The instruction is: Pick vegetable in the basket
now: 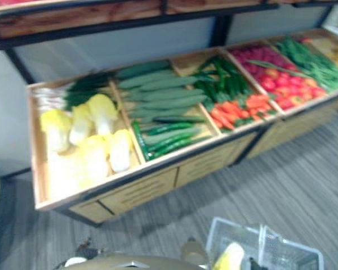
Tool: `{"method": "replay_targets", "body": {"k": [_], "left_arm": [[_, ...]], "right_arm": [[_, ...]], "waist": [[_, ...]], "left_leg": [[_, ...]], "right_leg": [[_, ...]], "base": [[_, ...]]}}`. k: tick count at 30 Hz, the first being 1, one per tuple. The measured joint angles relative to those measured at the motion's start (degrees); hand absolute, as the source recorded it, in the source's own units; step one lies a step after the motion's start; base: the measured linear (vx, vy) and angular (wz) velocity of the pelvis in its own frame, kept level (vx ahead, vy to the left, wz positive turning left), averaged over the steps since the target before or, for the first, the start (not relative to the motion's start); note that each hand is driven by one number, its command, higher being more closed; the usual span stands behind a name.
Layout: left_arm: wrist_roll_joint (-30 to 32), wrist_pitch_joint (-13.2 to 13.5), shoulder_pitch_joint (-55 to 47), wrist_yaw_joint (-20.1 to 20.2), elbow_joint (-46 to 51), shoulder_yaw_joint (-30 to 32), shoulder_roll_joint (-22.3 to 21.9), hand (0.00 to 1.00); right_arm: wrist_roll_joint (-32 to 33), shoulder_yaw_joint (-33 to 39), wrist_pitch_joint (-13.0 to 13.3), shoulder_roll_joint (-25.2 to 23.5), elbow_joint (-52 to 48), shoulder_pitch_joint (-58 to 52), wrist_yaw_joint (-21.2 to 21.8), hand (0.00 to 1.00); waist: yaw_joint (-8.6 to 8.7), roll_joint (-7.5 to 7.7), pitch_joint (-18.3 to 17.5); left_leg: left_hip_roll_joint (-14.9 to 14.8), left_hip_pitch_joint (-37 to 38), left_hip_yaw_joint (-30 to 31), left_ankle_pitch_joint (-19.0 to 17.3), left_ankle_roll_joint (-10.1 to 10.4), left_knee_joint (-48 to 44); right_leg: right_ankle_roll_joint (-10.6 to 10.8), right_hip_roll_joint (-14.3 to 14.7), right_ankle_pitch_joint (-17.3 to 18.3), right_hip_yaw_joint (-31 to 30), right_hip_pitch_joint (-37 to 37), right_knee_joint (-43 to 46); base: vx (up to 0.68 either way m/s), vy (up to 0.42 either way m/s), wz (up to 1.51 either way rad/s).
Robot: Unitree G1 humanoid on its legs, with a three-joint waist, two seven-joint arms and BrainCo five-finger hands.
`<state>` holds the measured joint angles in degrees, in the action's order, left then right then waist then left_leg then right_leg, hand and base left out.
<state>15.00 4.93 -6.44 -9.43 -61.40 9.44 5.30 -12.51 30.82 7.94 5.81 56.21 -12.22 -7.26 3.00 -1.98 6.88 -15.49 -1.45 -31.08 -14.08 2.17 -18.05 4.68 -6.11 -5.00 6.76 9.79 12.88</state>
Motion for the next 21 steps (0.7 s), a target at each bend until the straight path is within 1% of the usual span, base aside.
{"method": "replay_targets", "body": {"k": [1,2,3,4,5,6,7,8,9,10,11,12,13,14,15,16,17,18,19,20,21], "left_arm": [[0.22,0.01,0.34,0.12,0.08,-0.07,0.37,0.00],[1.03,-0.04,0.64,0.29,0.29,-0.09,1.07,0.00],[1.26,-0.06,0.28,0.33,0.27,-0.12,1.21,0.00],[1.43,-0.12,-1.01,0.32,0.22,-0.09,1.42,0.00],[1.43,-0.12,-1.05,0.29,0.22,-0.04,1.48,0.00],[1.38,-0.13,-1.05,0.24,0.22,0.04,1.74,0.00],[1.25,-0.15,-0.95,0.23,0.12,0.54,2.02,0.00],[1.02,-0.22,-0.48,0.26,-0.31,1.33,1.86,0.00],[0.95,-0.14,-0.35,0.32,-0.27,1.59,1.36,0.00],[0.88,0.03,-0.31,0.57,-0.22,1.60,0.47,0.00],[0.88,0.04,-0.23,0.71,-0.27,1.50,0.35,0.00],[0.85,0.12,0.44,0.78,-0.12,1.44,0.08,0.00],[0.81,0.15,0.97,0.79,-0.08,1.51,0.38,0.00],[0.81,-0.13,1.93,0.78,-0.69,1.55,0.79,0.00],[0.82,-0.06,1.79,0.72,-1.22,1.75,0.24,0.00],[0.82,-0.08,1.70,0.71,-1.45,1.74,0.00,0.00],[0.82,-0.09,1.92,0.66,-1.69,1.79,-0.20,0.00],[0.83,-0.11,2.74,0.68,-2.01,1.88,-0.47,0.00],[0.81,-0.07,3.11,0.66,-1.81,2.19,-0.91,0.00],[0.63,0.04,3.43,0.57,-1.63,2.80,-1.02,0.00],[-0.82,0.12,3.50,0.35,-1.28,3.78,-1.18,0.00]], "right_arm": [[0.09,-0.24,0.01,-0.35,-0.12,0.26,-0.04,1.00],[0.12,-0.54,0.01,-0.46,0.57,0.33,-0.13,1.00],[0.12,-1.10,-0.05,0.01,1.12,0.51,-0.24,1.00],[0.02,-3.08,-0.20,1.64,1.50,1.01,-0.51,1.00],[0.01,-3.37,-0.20,1.89,1.60,1.08,-0.52,1.00],[-0.02,-4.25,-0.17,2.60,2.03,1.42,-0.54,1.00],[0.01,-4.40,-0.18,3.24,3.14,1.97,-0.53,1.00],[0.06,-4.36,-0.20,3.42,3.20,2.18,-0.53,1.00],[0.07,-4.35,-0.21,3.52,3.29,2.08,-0.60,1.00],[0.05,-4.62,-0.21,4.43,3.69,2.15,-0.56,1.00],[0.03,-4.97,-0.21,4.51,3.91,2.24,-0.56,1.00],[0.13,-5.73,-0.18,4.27,4.59,2.86,-0.53,1.00],[0.13,-6.12,-0.21,4.29,5.27,3.33,-0.50,1.00],[0.15,-6.68,-0.38,4.41,5.72,3.28,-0.45,1.00],[0.11,-7.79,-0.51,4.52,5.90,3.04,-0.60,1.00],[0.12,-8.71,-0.51,4.56,5.97,3.05,-0.62,1.00],[0.12,-9.86,-0.41,4.38,5.94,2.46,-0.61,1.00],[0.13,-10.46,-0.27,4.24,5.95,2.22,-0.59,1.00],[0.12,-11.14,-0.23,4.24,5.94,2.03,-0.57,1.00],[0.10,-12.16,-0.06,4.22,5.46,2.08,-0.55,1.00],[0.04,-13.93,0.24,4.13,5.18,2.72,-0.62,1.00]], "waist": [[0.14,0.43,0.27],[-0.05,1.59,1.21],[-0.18,1.82,1.13],[-0.22,2.08,1.17],[-0.21,2.10,1.17],[-0.16,2.42,1.13],[-0.09,3.29,1.00],[0.00,2.95,0.86],[-0.11,2.54,0.79],[-0.07,1.51,-0.02],[-0.02,0.51,-0.92],[0.10,1.80,-0.74],[0.15,2.32,-0.22],[1.25,2.41,0.42],[1.28,1.14,-0.16],[1.26,0.54,-0.53],[1.76,1.06,-0.21],[1.82,0.29,-0.50],[1.73,0.61,-0.22],[1.55,1.50,0.56],[1.47,2.93,1.41]], "left_leg": [[0.00,0.32,-1.73,0.71,-0.01,0.75],[0.20,2.72,-6.53,2.20,-0.31,3.19],[0.20,3.90,-9.22,2.73,-0.28,4.28],[0.14,5.96,-15.92,4.15,-0.58,6.08],[0.09,6.00,-16.89,4.27,-0.56,6.09],[-0.15,6.27,-19.77,4.44,-0.54,5.71],[-0.65,6.96,-24.27,4.67,-0.27,4.25],[-1.01,7.17,-26.22,4.80,-0.44,3.43],[-1.47,7.28,-27.07,5.06,-0.73,3.50],[-2.49,6.75,-28.14,5.63,-0.50,4.16],[-3.47,6.51,-28.74,5.91,0.00,4.28],[-3.81,6.05,-30.45,6.18,0.51,1.88],[-4.41,6.27,-31.67,6.15,0.55,0.18],[-6.49,6.55,-33.22,6.21,0.69,-2.55],[-8.92,7.29,-33.85,6.54,1.12,-3.35],[-9.84,7.99,-34.43,7.05,1.39,-3.64],[-12.14,8.29,-33.94,8.08,1.34,-5.80],[-14.18,8.37,-32.99,9.17,1.48,-8.74],[-16.30,8.33,-31.85,11.25,2.09,-12.18],[-17.68,7.35,-27.56,14.49,1.93,-16.47],[-15.66,4.20,-17.71,12.49,3.31,-19.26]], "right_leg": [[-1.88,-1.05,3.34,3.11,1.13,5.37],[-4.09,-3.57,8.08,8.69,0.94,14.19],[-4.75,-4.61,8.95,11.02,0.48,17.15],[-6.00,-7.24,9.79,14.87,-1.46,20.96],[-5.95,-7.64,9.81,15.21,-1.69,21.23],[-5.54,-8.91,10.05,15.94,-2.13,21.01],[-4.43,-9.36,11.52,17.59,-1.54,18.73],[-4.53,-7.55,11.40,18.57,-1.52,16.32],[-4.64,-6.19,11.32,18.13,-1.81,13.92],[-4.23,-2.91,11.24,16.28,-2.27,6.46],[-3.98,-2.09,11.49,15.94,-2.34,3.70],[-2.49,-4.04,16.27,17.14,-0.96,5.41],[-3.06,-4.52,18.29,18.03,-0.01,6.30],[-3.36,-2.83,17.27,18.94,0.14,6.47],[-4.34,-0.09,15.56,18.22,-0.19,5.66],[-4.79,0.75,15.28,18.00,-0.55,5.19],[-4.81,2.45,15.27,18.05,-1.32,4.11],[-5.26,3.35,15.01,18.10,-1.96,3.61],[-5.86,4.22,14.64,17.54,-2.53,2.94],[-6.32,4.58,14.43,14.58,-3.42,2.43],[-7.19,4.33,14.61,10.93,-4.23,1.36]], "base": [[-0.17,0.143,-1.62],[-0.06,0.073,-1.38],[-0.08,0.074,-2.31],[-0.06,0.050,-1.77],[-0.07,-0.008,-1.90],[-0.04,-0.105,-1.59],[-0.06,-0.187,-1.91],[-0.05,-0.197,-1.74],[-0.12,-0.231,-1.60],[-0.11,-0.203,-1.41],[-0.07,-0.366,-1.50],[0.00,-0.264,-0.96],[-0.03,-0.386,-0.89],[-0.04,-0.272,-0.77],[-0.03,-0.307,-0.76],[0.00,-0.231,-0.77],[0.00,-0.233,-0.56],[-0.02,-0.244,-0.56],[-0.02,-0.207,-0.66],[-0.04,-0.135,-0.85],[-0.04,-0.096,-0.83]]}}
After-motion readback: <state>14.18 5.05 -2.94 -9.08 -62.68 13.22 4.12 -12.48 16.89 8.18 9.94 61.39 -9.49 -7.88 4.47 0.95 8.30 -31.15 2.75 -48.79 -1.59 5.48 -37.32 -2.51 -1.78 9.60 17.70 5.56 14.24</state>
